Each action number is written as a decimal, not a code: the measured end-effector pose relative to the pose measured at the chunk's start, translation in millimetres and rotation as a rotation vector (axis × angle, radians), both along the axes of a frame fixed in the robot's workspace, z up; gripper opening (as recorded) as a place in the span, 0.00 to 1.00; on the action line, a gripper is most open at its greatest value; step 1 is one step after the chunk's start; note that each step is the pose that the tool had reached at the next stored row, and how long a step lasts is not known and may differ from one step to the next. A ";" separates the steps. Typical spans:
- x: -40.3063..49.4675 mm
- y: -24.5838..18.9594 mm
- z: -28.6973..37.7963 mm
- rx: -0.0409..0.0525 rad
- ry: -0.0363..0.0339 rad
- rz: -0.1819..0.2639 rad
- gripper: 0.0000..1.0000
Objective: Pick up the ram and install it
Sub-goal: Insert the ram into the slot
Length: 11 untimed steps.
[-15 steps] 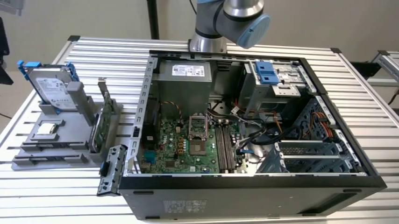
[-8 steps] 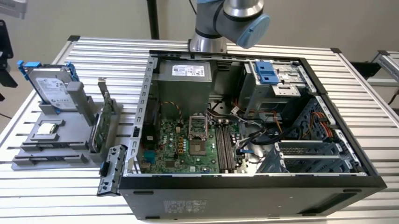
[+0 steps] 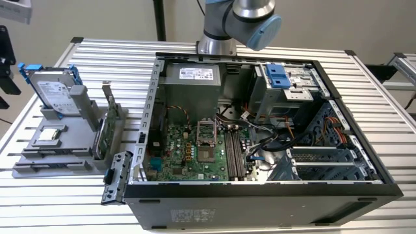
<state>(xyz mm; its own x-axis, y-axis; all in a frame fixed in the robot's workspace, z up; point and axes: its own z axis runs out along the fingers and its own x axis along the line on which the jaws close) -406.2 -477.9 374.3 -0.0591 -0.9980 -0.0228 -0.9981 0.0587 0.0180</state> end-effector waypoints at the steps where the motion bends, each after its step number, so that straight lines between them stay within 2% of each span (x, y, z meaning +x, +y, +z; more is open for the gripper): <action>1: 0.0 0.0 -1.2 0.0000 -0.0012 0.002 1.00; 11: 0.1 0.0 -13.4 0.0000 -0.0038 0.006 1.00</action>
